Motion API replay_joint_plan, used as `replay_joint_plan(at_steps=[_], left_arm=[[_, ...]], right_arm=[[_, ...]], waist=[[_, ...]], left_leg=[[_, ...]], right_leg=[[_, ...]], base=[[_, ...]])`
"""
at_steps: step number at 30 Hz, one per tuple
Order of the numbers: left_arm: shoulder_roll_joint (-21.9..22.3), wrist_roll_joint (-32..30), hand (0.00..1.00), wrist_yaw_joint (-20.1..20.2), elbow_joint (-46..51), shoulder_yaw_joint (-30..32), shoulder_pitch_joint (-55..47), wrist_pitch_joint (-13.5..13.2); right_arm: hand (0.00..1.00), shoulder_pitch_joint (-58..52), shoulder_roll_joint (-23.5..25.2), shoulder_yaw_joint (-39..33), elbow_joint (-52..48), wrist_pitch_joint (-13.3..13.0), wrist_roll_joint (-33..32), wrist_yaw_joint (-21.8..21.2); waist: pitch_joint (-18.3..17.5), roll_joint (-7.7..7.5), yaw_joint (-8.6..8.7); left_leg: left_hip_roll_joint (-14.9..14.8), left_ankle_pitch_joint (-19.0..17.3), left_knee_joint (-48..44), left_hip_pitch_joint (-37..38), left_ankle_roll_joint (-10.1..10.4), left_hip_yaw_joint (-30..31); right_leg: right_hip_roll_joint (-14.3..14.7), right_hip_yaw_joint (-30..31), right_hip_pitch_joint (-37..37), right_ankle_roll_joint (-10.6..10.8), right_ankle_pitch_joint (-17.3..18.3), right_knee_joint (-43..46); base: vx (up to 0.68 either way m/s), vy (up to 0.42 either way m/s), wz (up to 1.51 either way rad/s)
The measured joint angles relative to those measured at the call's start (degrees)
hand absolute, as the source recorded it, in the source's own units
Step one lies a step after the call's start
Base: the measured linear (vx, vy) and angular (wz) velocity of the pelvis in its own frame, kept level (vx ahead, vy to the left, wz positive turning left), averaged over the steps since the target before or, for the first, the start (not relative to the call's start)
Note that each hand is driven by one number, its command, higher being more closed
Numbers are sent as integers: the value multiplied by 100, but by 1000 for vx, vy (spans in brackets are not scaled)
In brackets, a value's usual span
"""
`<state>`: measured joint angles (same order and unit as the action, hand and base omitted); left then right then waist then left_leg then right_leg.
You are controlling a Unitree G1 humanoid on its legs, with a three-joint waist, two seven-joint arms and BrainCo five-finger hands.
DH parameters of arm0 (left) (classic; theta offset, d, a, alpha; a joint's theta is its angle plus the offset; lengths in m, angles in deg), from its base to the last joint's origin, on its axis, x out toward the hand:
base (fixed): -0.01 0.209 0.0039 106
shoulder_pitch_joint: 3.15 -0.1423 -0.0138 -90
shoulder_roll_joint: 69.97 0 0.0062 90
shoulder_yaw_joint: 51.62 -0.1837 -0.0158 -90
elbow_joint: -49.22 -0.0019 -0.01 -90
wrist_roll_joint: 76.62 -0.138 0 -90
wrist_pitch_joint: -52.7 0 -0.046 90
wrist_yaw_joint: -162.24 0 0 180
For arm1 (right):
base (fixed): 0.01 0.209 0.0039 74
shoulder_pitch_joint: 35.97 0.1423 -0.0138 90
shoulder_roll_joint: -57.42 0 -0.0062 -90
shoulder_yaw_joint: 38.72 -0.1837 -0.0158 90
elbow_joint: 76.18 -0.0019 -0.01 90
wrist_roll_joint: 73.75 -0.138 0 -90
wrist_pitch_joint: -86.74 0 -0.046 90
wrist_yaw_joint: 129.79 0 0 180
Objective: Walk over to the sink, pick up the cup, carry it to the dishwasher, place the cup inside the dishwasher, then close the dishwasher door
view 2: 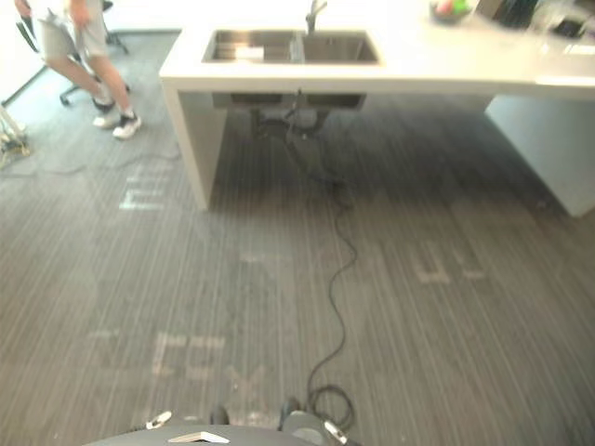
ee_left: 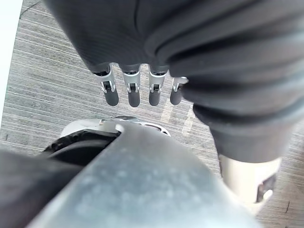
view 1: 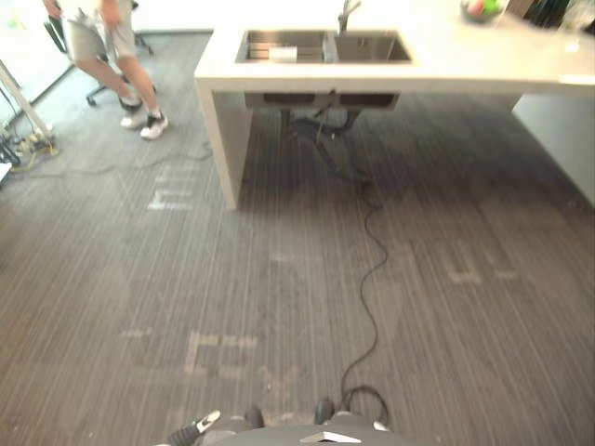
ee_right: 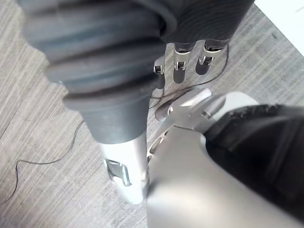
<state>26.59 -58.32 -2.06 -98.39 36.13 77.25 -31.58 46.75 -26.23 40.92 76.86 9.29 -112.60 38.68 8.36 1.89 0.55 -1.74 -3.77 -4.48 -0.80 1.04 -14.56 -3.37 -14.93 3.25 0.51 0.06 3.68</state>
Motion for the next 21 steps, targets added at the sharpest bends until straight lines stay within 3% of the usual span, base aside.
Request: replay_joint_plan(at_steps=[2, 4, 7, 12, 17, 21], left_arm=[[14, 220, 0, 147, -2, -2, -1, -51], [-21, 591, 0, 229, -151, -7, -6, -71], [-63, 793, 0, 231, -200, -14, 35, 150], [-131, 988, 0, 325, -220, -15, 44, 169], [-4, 1216, 0, -97, -216, 40, -1, 225], [42, 740, 0, -130, -232, 228, 62, 454]], right_arm=[[0, 62, 65, -114, 84, -46, 60, -93], [0, 96, 118, -129, 85, -345, 420, -91], [0, 130, 195, -208, -1, -647, 440, -111], [0, 193, 259, -343, -129, -839, 432, -302], [0, 183, 309, -440, -123, -825, 449, -279], [0, 186, 315, -450, -127, -642, 515, -204]], waist=[[31, -3, 6], [63, -36, -3], [101, -17, 37], [273, -42, 69], [297, -39, 14], [310, -25, 6]], left_leg=[[-43, 49, 129, 137, 52, -122], [-119, 21, 201, 417, 116, -292], [-147, 33, 291, 610, 200, -400], [-131, 49, 357, 814, 253, -461], [-110, 42, 382, 903, 263, -454], [-109, 61, 506, 970, 229, -443]], right_leg=[[75, -3, -144, -3, -176, -297], [178, -32, -441, 18, -329, -590], [211, -237, -601, 21, -429, -725], [213, -298, -810, 50, -493, -828], [192, -311, -901, 72, -503, -836], [199, -442, -920, 73, -501, -875]], base=[[89, -35, -26], [129, -49, -41], [96, -43, -25], [27, -2, -5], [-7, 2, 1], [-72, -1, 2]])
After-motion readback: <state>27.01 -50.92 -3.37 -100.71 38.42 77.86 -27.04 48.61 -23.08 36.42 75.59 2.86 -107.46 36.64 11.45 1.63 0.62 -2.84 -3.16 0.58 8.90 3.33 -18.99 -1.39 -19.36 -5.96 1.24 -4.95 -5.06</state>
